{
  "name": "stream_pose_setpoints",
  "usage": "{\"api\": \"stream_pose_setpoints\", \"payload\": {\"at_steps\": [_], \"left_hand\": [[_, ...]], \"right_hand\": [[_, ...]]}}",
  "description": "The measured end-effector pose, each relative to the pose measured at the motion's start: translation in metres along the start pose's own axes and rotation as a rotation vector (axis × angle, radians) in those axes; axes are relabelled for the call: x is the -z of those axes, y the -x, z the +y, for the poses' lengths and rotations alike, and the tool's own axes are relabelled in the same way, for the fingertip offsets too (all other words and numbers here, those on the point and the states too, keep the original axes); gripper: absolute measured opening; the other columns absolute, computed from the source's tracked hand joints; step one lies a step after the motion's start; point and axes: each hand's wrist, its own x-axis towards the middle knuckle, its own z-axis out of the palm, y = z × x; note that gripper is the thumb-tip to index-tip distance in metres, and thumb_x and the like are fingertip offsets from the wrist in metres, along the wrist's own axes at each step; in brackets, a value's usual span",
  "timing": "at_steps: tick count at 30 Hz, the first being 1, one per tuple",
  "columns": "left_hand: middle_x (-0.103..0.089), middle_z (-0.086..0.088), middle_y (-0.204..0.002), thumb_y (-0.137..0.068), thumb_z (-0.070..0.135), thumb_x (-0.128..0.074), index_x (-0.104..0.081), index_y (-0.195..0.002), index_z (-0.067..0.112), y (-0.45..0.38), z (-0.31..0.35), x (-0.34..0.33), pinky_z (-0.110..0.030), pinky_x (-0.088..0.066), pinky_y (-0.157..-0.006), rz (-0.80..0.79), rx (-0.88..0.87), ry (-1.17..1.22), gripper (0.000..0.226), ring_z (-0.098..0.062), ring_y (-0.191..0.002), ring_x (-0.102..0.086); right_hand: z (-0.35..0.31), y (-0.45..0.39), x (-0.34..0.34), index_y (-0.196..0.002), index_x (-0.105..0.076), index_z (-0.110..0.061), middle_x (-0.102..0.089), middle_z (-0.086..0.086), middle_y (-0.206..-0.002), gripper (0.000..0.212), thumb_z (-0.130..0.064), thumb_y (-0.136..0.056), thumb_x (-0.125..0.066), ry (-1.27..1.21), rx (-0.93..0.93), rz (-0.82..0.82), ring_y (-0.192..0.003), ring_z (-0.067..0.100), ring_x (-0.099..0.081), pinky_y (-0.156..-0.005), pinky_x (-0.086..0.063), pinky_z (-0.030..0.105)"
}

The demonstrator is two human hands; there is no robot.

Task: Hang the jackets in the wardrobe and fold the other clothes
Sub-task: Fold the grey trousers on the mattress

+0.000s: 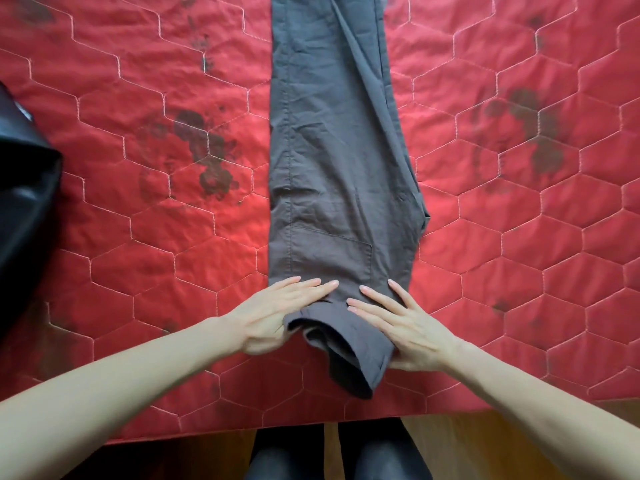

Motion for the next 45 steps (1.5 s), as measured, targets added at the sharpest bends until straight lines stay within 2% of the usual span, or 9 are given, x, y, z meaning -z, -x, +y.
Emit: {"api": "stream_pose_setpoints", "payload": {"at_steps": [3, 7, 10, 13, 16, 20, 27, 36, 45], "left_hand": [[-0.037, 0.019, -0.163, -0.107, 0.059, -0.014, -0.021, -0.162, 0.043, 0.001, 0.007, 0.003, -0.025, -0.018, -0.127, 0.154, 0.111, 0.269, 0.059, 0.009, -0.148, -0.030], [-0.066, 0.006, -0.139, -0.104, 0.066, -0.027, -0.054, -0.142, 0.039, -0.011, 0.005, 0.004, -0.040, -0.045, -0.114, 0.337, 0.261, 0.433, 0.054, -0.012, -0.132, -0.058], [-0.075, 0.007, -0.108, -0.099, 0.073, -0.032, -0.065, -0.113, 0.027, -0.018, 0.009, 0.008, -0.044, -0.054, -0.093, 0.491, 0.387, 0.559, 0.059, -0.013, -0.106, -0.069], [-0.075, 0.011, -0.103, -0.109, 0.051, -0.040, -0.067, -0.103, 0.025, -0.026, 0.015, 0.012, -0.036, -0.053, -0.092, 0.632, 0.450, 0.682, 0.037, -0.003, -0.099, -0.067], [-0.077, 0.009, -0.109, -0.111, 0.042, -0.041, -0.072, -0.105, 0.021, -0.034, 0.011, 0.009, -0.028, -0.051, -0.097, 0.723, 0.487, 0.831, 0.038, -0.002, -0.106, -0.067], [-0.074, 0.011, -0.115, -0.112, 0.041, -0.037, -0.072, -0.118, 0.021, -0.043, 0.002, 0.011, -0.022, -0.047, -0.100, 0.806, 0.520, 0.861, 0.041, 0.000, -0.111, -0.066], [-0.070, 0.003, -0.098, -0.112, 0.042, -0.034, -0.068, -0.096, 0.011, -0.064, -0.020, 0.030, -0.041, -0.047, -0.091, 0.913, 0.600, 0.728, 0.048, -0.016, -0.091, -0.061], [-0.056, -0.008, -0.067, -0.111, 0.041, -0.036, -0.042, -0.084, 0.016, -0.072, -0.019, 0.039, -0.055, -0.045, -0.072, 0.882, 0.663, 0.394, 0.038, -0.048, -0.079, -0.054], [-0.069, -0.015, -0.076, -0.107, 0.045, -0.043, -0.040, -0.104, 0.016, -0.081, -0.010, 0.033, -0.041, -0.038, -0.059, 0.776, 0.738, -0.069, 0.030, -0.043, -0.074, -0.067]], "right_hand": [[-0.005, -0.006, 0.002, -0.163, -0.023, -0.020, -0.032, -0.012, -0.167, 0.092, -0.029, -0.089, -0.078, -0.259, -0.088, 0.243, -0.154, 0.012, -0.033, -0.124, -0.024, 0.056], [-0.009, -0.015, 0.016, -0.147, -0.049, -0.019, -0.046, -0.030, -0.152, 0.075, -0.005, -0.082, -0.083, -0.482, -0.264, 0.464, -0.133, -0.005, -0.053, -0.123, -0.033, 0.036], [-0.009, -0.022, 0.026, -0.112, -0.065, -0.021, -0.068, -0.028, -0.110, 0.040, 0.005, -0.082, -0.065, -0.666, -0.448, 0.607, -0.096, -0.008, -0.063, -0.086, -0.055, 0.030], [-0.009, -0.038, 0.041, -0.084, -0.059, -0.022, -0.053, -0.012, -0.069, 0.016, -0.014, -0.098, -0.061, -0.837, -0.685, 0.728, -0.066, 0.002, -0.039, -0.061, -0.044, 0.034], [-0.005, -0.055, 0.057, -0.077, -0.045, -0.007, -0.037, -0.006, -0.072, 0.038, -0.028, -0.108, -0.055, -0.915, -0.806, 0.814, -0.069, 0.009, -0.033, -0.065, -0.036, 0.044], [0.010, -0.085, 0.068, -0.074, -0.031, -0.025, -0.033, -0.010, -0.060, 0.041, -0.026, -0.110, -0.051, -0.779, -0.848, 0.831, -0.060, 0.013, -0.031, -0.062, -0.033, 0.049], [0.048, -0.111, 0.073, -0.110, -0.049, -0.013, -0.067, 0.026, -0.078, 0.029, -0.040, -0.111, -0.037, -0.367, -0.943, 0.631, -0.078, 0.051, -0.063, -0.062, -0.039, 0.047], [0.052, -0.108, 0.064, -0.107, -0.055, -0.007, -0.066, 0.024, -0.068, 0.033, -0.037, -0.110, -0.041, 0.012, -1.058, 0.595, -0.063, 0.047, -0.066, -0.054, -0.034, 0.040], [0.077, -0.105, 0.054, -0.093, -0.057, -0.015, -0.065, 0.009, -0.082, 0.020, -0.032, -0.103, -0.058, 0.069, -0.969, 0.692, -0.082, 0.036, -0.053, -0.072, -0.030, 0.042]]}}
